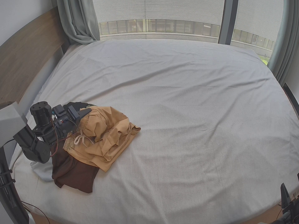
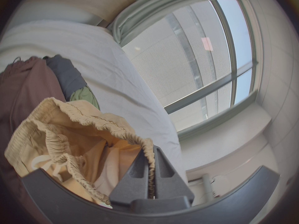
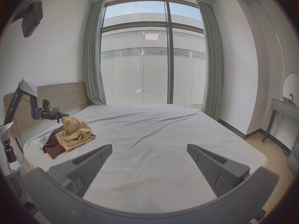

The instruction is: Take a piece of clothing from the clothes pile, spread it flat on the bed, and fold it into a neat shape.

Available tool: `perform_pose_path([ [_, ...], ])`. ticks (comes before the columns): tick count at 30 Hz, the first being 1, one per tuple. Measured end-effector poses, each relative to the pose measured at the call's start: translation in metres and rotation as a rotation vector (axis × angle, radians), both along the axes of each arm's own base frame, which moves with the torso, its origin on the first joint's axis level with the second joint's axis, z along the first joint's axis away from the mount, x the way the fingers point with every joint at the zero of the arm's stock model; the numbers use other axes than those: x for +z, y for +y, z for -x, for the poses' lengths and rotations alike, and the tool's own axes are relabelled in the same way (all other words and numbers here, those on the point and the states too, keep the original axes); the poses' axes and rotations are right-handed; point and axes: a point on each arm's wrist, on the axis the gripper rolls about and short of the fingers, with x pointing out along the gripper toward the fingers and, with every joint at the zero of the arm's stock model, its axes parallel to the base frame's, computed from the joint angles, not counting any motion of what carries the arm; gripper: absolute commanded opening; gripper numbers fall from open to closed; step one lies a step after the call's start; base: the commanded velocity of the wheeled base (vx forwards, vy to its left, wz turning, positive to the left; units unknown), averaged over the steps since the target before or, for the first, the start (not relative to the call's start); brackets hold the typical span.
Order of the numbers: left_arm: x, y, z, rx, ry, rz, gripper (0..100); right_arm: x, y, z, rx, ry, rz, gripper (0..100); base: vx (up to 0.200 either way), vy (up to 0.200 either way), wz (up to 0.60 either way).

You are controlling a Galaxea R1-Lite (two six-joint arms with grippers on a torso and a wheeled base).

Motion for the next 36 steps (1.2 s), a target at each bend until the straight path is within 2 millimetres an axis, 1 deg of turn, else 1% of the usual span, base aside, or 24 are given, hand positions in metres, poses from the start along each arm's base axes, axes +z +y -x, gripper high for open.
perform_pose_path([
  [3, 0.014, -0.001, 0.005, 0.003, 0.034, 0.105, 0, 0.000, 0.000, 0.000, 0.000, 0.000, 0.000, 100, 0.000, 0.000, 0.00],
  [6, 0.026, -0.003, 0.011, -0.001, 0.045, 0.164, 0, 0.000, 0.000, 0.000, 0.000, 0.000, 0.000, 100, 0.000, 0.000, 0.00],
  [11, 0.041, -0.010, 0.023, -0.023, 0.032, 0.185, 0, 0.000, 0.000, 0.000, 0.000, 0.000, 0.000, 100, 0.000, 0.000, 0.00],
  [17, 0.057, -0.025, 0.039, -0.067, 0.021, 0.198, 0, 0.000, 0.000, 0.000, 0.000, 0.000, 0.000, 100, 0.000, 0.000, 0.00],
  [23, 0.073, -0.037, 0.050, -0.106, 0.061, 0.297, 0, 0.000, 0.000, 0.000, 0.000, 0.000, 0.000, 100, 0.000, 0.000, 0.00],
  [27, 0.080, -0.045, 0.056, -0.126, 0.052, 0.313, 0, 0.000, 0.000, 0.000, 0.000, 0.000, 0.000, 100, 0.000, 0.000, 0.00],
  [36, 0.086, -0.060, 0.066, -0.173, 0.063, 0.311, 0, 0.000, 0.000, 0.000, 0.000, 0.000, 0.000, 100, 0.000, 0.000, 0.00],
])
